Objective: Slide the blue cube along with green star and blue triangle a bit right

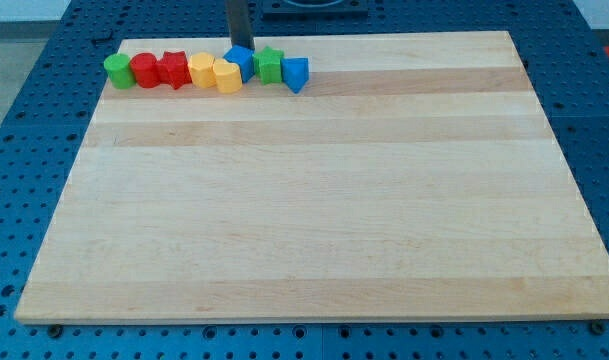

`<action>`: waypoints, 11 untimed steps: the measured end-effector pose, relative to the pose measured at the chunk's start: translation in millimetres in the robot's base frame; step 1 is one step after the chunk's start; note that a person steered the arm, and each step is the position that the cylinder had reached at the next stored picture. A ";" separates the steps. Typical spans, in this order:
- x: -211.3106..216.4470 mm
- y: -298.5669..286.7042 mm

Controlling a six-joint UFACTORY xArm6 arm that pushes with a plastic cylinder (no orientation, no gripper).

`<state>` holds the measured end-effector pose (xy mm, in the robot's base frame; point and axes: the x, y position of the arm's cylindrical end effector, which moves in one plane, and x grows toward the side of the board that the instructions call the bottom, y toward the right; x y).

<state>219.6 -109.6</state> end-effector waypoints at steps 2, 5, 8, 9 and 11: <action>4.1 14.7; -10.3 -1.2; 1.5 -43.4; 2.4 -43.2; 7.6 -28.6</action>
<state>227.2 -138.3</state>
